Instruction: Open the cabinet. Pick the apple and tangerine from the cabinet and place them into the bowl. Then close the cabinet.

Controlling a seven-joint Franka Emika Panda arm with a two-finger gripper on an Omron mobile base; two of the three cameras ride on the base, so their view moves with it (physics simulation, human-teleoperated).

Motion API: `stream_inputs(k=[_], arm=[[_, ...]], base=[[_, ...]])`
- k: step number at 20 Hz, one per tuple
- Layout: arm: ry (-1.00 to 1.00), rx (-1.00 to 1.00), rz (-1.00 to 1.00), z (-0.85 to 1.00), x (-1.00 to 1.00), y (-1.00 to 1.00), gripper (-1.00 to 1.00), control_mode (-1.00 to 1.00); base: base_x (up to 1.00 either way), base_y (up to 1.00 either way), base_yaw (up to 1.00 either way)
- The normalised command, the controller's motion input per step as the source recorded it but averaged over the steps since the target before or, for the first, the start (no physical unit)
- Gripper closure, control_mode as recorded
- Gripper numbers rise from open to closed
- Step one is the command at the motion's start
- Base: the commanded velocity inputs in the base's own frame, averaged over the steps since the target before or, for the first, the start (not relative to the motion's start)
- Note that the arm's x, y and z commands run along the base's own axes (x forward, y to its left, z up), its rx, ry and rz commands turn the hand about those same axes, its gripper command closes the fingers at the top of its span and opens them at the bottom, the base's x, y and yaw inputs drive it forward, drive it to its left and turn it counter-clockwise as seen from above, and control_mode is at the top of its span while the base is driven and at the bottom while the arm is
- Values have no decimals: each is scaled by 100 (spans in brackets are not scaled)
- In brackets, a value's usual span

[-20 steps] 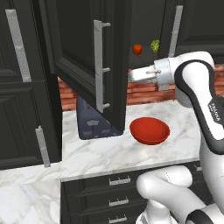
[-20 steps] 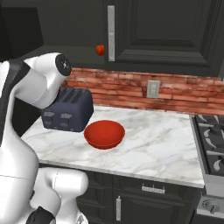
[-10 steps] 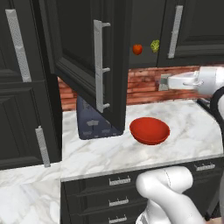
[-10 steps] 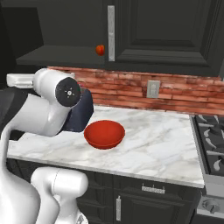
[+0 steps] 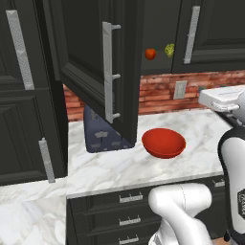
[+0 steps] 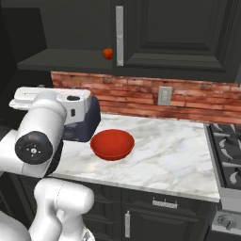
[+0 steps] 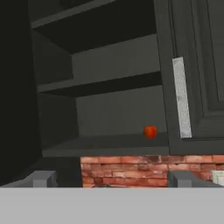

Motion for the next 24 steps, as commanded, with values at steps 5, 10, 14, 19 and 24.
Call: stream_inputs(k=[5, 10, 14, 19, 24], arm=[[-11, 0, -33, 31, 2, -29, -100, -100], [-15, 0, -12, 41, 4, -28, -100, -100], [0, 0, 0, 0, 3, 0, -100, -100], [0, 2, 0, 2, 19, -23, -100, -100], [0, 3, 0, 2, 49, -30, -100, -100]], base=[[0, 0, 0], [0, 0, 0], [0, 0, 0], [0, 0, 0], [0, 0, 0]])
